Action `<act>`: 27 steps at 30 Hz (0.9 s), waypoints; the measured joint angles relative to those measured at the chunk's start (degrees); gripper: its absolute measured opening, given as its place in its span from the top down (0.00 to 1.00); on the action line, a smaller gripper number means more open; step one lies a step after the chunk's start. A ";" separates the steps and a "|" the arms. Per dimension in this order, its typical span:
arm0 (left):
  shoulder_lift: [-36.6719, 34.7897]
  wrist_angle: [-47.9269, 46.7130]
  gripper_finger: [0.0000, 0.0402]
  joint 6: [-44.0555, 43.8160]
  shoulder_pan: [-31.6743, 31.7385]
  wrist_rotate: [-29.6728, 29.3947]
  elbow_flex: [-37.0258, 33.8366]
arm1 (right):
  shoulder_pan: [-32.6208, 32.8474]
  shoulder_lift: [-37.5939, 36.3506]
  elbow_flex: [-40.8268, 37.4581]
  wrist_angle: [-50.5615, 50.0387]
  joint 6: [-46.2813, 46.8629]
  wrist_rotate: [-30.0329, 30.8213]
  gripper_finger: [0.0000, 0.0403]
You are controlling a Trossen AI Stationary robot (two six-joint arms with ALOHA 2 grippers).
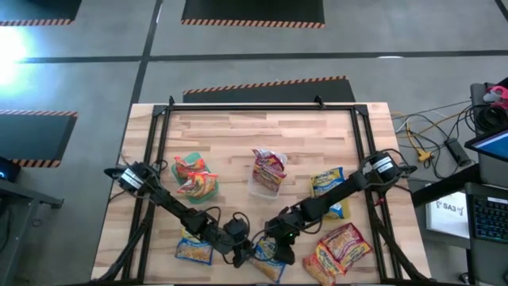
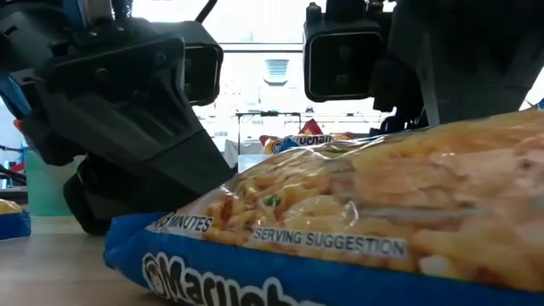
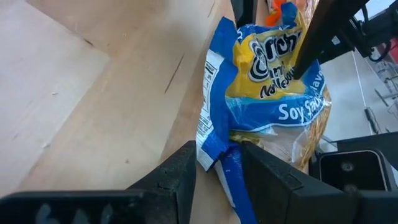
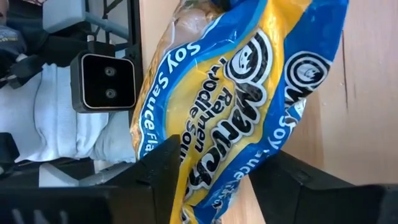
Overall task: Sort Maruchan noodles
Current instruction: Put the blue noodle pack into the yellow bin
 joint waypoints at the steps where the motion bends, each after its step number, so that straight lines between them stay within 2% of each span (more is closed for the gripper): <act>1: 0.00 0.02 0.73 0.00 0.00 -0.34 -0.02 | 0.00 0.00 0.00 0.01 -0.34 0.00 0.61; 16: -0.19 0.05 0.73 1.82 0.31 -0.52 -0.03 | 0.23 0.00 0.02 0.07 -1.06 -1.53 0.83; 27: -4.21 -0.86 0.73 8.00 2.12 2.78 -0.07 | 0.22 -0.31 0.02 -1.33 -1.06 -8.68 0.97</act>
